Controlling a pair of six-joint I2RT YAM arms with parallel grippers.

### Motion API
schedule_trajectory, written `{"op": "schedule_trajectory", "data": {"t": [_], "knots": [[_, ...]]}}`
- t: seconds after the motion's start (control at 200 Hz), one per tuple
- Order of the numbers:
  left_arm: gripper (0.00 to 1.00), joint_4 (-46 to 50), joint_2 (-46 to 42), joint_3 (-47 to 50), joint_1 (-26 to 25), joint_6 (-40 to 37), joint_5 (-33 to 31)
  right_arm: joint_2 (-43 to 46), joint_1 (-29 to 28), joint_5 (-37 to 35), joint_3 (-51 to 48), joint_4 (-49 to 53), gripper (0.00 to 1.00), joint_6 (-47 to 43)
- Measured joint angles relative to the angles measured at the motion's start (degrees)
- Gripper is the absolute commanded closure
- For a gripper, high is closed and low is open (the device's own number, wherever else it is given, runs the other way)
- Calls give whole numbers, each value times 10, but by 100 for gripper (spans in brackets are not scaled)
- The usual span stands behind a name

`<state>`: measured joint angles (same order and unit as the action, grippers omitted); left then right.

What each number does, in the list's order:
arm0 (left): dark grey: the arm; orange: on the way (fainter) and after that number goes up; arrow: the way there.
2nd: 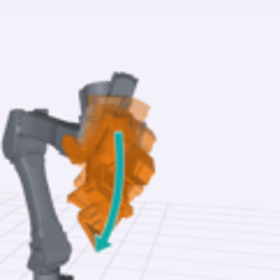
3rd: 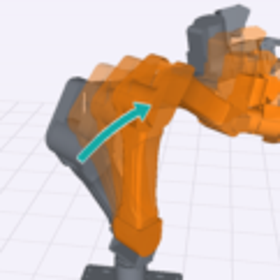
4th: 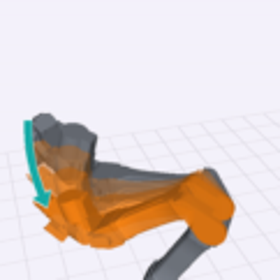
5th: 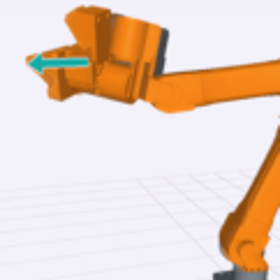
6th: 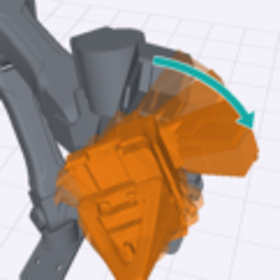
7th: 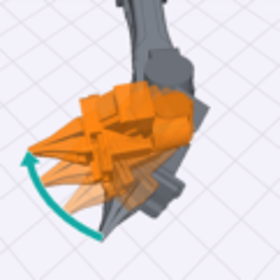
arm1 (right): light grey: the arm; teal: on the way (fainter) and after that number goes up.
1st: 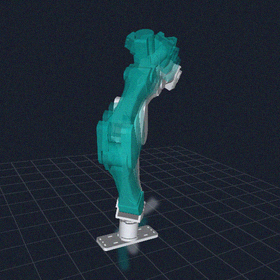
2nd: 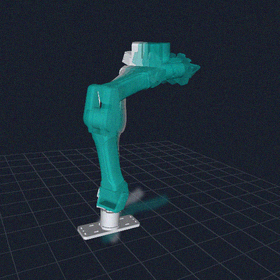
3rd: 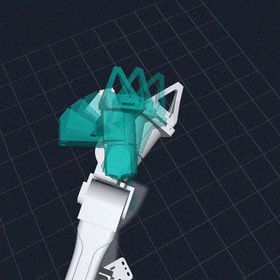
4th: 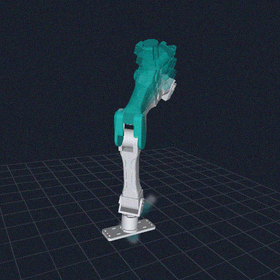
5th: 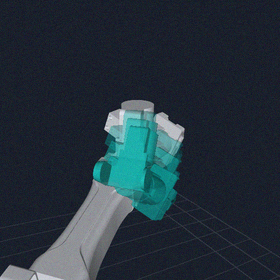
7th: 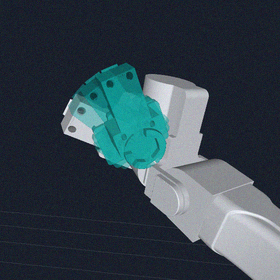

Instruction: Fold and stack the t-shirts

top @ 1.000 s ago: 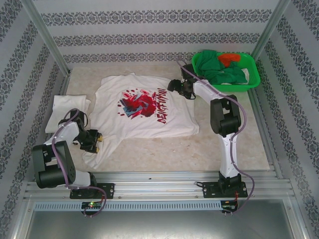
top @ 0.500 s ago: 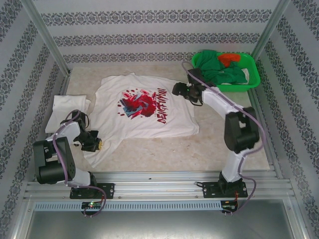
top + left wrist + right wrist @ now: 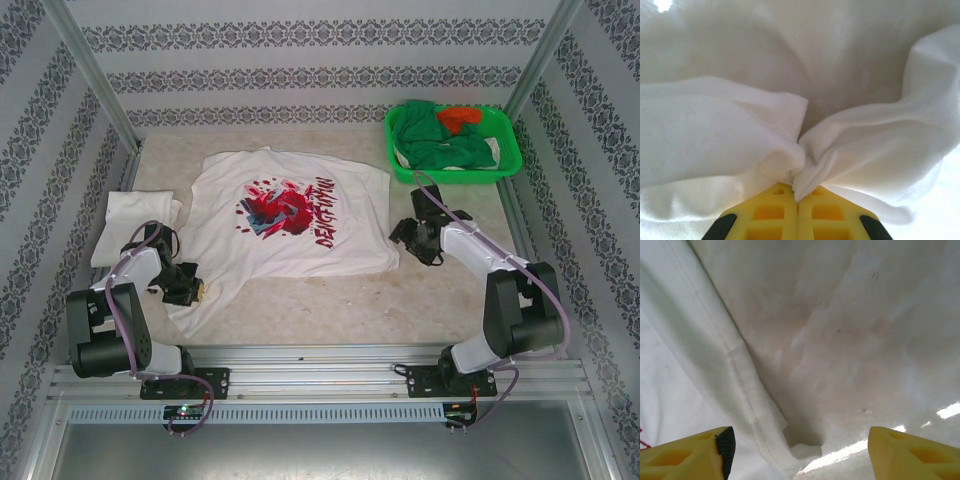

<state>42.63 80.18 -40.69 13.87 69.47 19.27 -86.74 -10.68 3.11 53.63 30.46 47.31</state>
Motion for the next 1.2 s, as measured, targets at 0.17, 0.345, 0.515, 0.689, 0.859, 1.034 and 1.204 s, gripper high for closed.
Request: {"op": "schedule_trajectory", "data": {"t": [0.17, 0.345, 0.515, 0.689, 0.859, 1.034, 1.204], "knots": [[100, 0, 0, 0, 0, 0, 0, 1, -9, 39, -4, 3, 41, 10], [100, 2, -1, 0, 0, 0, 0, 19, -19, 61, -30, 2, 50, 25], [100, 6, -1, 0, 0, 0, 0, 2, -27, 69, -35, -7, 57, 36], [100, 9, 0, -3, 0, 0, 0, -64, -38, 73, -27, -23, 63, 38], [100, 12, 10, -20, 0, 0, 0, -82, -45, 80, -18, -38, 72, 42], [100, 15, 29, -37, 0, -1, 0, -84, -46, 79, -19, -40, 97, 56], [100, 35, 29, -64, 0, -5, -10, -50, -48, 72, -20, -24, 99, 60]]}}
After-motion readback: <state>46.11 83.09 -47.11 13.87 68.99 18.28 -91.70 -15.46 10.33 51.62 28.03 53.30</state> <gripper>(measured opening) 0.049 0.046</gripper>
